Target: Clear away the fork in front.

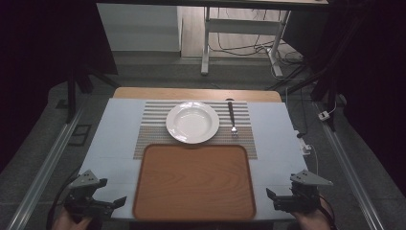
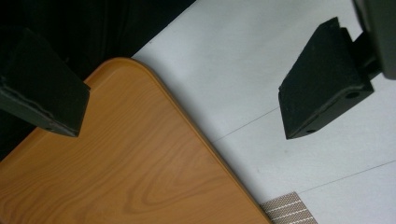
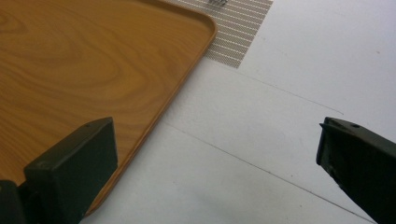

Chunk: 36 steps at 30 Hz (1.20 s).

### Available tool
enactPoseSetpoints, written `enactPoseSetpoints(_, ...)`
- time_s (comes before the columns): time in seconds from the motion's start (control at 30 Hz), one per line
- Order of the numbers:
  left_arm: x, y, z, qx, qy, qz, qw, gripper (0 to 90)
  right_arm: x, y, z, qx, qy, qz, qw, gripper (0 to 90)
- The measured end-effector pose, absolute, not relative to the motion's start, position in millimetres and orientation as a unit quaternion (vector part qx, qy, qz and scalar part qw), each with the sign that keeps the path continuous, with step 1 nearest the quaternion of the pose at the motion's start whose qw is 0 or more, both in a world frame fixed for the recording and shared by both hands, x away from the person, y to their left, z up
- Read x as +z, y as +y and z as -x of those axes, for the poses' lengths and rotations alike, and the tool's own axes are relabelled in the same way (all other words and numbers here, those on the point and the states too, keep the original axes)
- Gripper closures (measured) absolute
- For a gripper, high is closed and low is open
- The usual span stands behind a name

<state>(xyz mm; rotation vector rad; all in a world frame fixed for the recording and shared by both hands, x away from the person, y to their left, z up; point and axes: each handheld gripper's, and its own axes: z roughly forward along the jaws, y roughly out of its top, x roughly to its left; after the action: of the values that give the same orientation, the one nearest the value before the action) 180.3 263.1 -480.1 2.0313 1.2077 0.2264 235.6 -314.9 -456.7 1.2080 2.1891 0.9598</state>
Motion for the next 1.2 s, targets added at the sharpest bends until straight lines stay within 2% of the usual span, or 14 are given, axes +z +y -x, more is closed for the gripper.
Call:
enactPoseSetpoints(0.3,-480,263,-181,0.088,0.473,-0.794,0.373,2.3,-456,-312,-239,0.357,0.799,-0.434,0.214,0.0)
enactPoseSetpoints(1.2,-480,262,-183,0.085,0.473,-0.794,0.372,2.2,-469,-256,-267,0.28,0.867,-0.346,0.222,0.0)
